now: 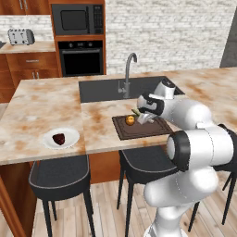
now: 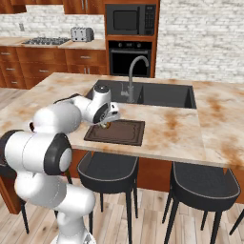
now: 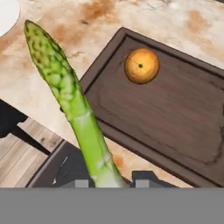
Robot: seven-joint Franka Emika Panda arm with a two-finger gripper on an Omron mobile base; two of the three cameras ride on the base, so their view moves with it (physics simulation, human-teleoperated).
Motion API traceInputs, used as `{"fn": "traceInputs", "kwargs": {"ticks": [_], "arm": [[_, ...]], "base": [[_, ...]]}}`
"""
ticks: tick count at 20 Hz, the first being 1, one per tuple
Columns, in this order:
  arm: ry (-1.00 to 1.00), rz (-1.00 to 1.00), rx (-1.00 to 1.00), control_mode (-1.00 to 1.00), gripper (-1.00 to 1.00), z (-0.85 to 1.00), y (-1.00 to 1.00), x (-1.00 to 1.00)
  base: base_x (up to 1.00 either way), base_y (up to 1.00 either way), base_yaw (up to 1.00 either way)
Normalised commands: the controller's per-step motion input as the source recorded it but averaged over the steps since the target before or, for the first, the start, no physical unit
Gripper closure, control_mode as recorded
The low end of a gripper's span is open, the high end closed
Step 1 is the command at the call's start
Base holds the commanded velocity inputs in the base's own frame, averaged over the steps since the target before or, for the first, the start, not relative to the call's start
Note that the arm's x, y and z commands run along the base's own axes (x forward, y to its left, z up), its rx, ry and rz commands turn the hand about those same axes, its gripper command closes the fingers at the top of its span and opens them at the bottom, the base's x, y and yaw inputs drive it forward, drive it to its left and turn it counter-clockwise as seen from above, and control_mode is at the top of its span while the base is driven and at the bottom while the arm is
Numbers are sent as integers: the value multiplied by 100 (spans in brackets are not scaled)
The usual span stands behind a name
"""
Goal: Create a steak meal by picking up the steak and asparagus from the tray and placing them on the plate. Leave the orange on the tray.
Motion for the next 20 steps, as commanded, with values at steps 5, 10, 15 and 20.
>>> {"fn": "traceInputs", "kwargs": {"ticks": [5,10,15,20], "arm": [[9,-14,12,-100,100,26,76,-18],[12,-14,6,-100,100,0,94,0],[13,-13,12,-100,100,0,90,0],[17,-6,15,-100,100,-8,86,0]], "base": [[0,0,0],[0,0,0],[0,0,0],[0,0,0]]}}
